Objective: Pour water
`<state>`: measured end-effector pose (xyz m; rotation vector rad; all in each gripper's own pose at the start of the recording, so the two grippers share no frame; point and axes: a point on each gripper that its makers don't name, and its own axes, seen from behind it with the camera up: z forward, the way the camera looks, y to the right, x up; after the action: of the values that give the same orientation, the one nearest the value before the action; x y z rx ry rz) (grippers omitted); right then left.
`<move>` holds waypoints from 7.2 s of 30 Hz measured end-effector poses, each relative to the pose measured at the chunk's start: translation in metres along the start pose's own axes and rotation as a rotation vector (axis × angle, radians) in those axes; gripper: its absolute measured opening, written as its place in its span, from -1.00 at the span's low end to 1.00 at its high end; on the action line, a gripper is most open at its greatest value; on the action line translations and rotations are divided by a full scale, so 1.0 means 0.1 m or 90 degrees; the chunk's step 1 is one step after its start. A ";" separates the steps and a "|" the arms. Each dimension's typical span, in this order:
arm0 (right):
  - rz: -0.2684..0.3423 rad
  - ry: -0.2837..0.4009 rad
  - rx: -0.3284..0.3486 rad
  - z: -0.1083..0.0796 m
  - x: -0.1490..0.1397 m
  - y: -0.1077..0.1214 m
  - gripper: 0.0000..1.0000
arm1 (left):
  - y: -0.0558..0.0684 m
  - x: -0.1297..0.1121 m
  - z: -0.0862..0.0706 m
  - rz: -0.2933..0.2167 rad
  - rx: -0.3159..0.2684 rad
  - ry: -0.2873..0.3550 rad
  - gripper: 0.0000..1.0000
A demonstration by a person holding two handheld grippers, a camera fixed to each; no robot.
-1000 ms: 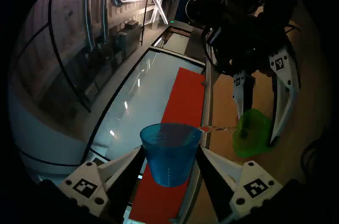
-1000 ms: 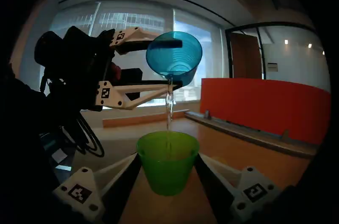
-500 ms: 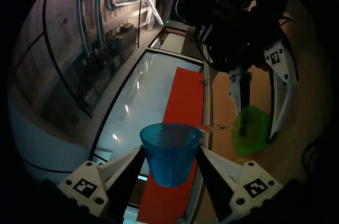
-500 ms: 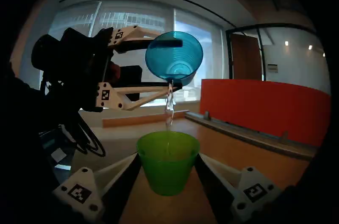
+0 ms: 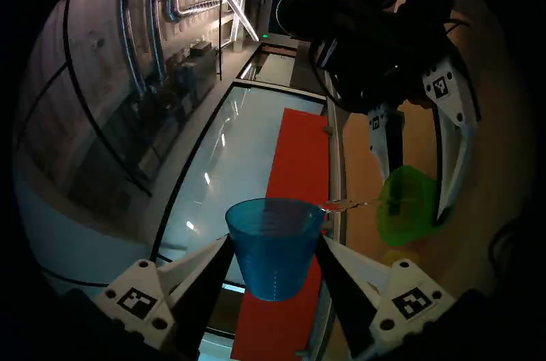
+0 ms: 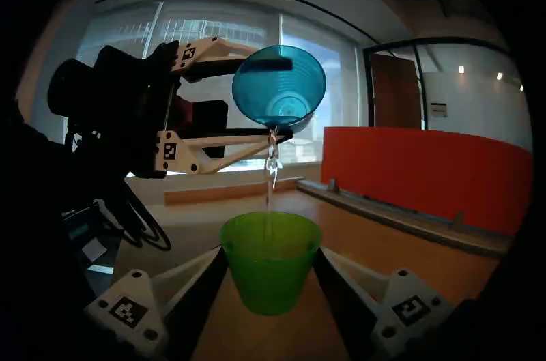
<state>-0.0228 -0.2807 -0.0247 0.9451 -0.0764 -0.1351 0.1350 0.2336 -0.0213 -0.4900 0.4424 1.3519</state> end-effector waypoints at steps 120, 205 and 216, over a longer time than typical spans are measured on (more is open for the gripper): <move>-0.010 0.024 -0.028 -0.12 0.16 0.12 0.75 | 0.01 -0.40 -0.04 -0.508 0.011 -0.003 0.65; 0.009 -0.162 -0.065 -0.53 -0.67 0.47 0.75 | 1.83 -0.79 -0.10 -0.785 -0.253 -0.160 0.66; 0.019 -0.207 -0.053 -0.52 -0.94 0.48 0.75 | 2.19 -0.85 -0.16 -0.759 -0.307 -0.199 0.66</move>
<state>-0.1049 -0.1969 -0.0164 0.8324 -0.3822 -0.2626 -0.0950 0.1878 -0.0031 -0.7489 -0.4315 0.3267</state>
